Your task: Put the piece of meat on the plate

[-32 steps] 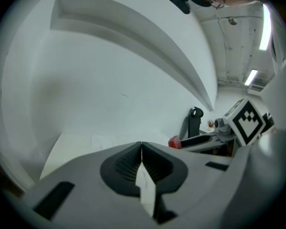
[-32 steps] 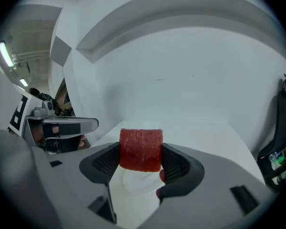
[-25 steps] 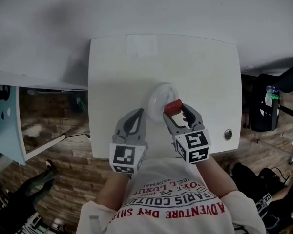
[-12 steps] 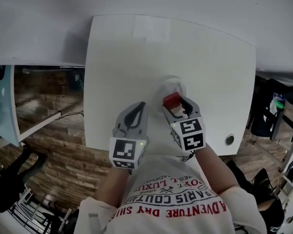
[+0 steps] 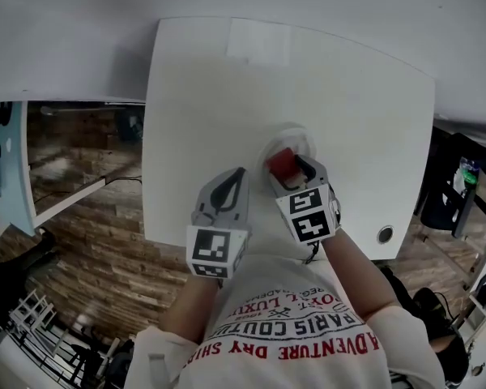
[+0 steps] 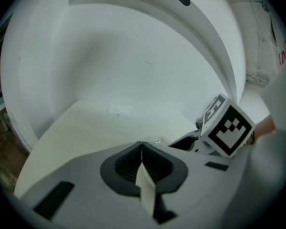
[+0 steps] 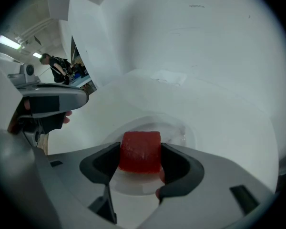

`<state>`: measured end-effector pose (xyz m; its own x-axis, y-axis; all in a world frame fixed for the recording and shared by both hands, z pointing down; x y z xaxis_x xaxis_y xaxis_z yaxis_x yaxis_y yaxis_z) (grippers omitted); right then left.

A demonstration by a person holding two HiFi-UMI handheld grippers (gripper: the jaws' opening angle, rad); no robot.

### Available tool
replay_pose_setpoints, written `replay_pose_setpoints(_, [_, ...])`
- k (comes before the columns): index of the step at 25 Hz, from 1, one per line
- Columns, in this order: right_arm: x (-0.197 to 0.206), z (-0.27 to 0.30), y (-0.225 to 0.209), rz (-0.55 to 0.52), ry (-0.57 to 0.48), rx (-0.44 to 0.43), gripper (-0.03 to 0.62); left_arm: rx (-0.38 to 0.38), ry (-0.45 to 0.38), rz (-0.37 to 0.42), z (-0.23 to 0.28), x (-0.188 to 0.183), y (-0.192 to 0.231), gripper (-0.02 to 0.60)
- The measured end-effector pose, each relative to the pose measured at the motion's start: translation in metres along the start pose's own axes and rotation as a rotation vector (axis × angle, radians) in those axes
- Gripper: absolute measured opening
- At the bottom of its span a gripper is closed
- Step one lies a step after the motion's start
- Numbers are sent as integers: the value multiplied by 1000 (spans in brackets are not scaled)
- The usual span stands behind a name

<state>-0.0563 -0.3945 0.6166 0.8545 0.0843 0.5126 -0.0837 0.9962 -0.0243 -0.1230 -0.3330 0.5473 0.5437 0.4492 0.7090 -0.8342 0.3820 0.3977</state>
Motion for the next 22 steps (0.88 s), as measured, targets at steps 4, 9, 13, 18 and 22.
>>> replay_pose_setpoints(4, [1,0,0,2,-11,-5,276,3,9,15,-1,3,0,8])
replay_pose_setpoints(9, [-1,1,0,-31,-29,11,276,9,20,24,-2,9,-1,8])
replay_pose_setpoints(13, [-15,-23,-1,42,-116,44,276,38,9,54,-5,2,-11,8])
replay_pose_setpoints(18, [-32,-65,-11,61,-228,165,141,78,-41,95,-15,-18,-25,8])
replay_pose_setpoints(22, [-41,-95,-9,33,-270,248,78,111,-77,129,-28,-32,-39,8])
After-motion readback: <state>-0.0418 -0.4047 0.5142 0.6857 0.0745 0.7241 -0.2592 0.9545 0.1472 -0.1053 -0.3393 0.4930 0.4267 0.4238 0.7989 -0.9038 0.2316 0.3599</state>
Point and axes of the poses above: the fingertips, and each gripper's own axes: z forward along the fingers, y to its left, x out of its underside, the point moved 1 cm from there along -z, backward along the fingers, and after that the axes turned 13 degrees about -z, right-handed, at the moved point
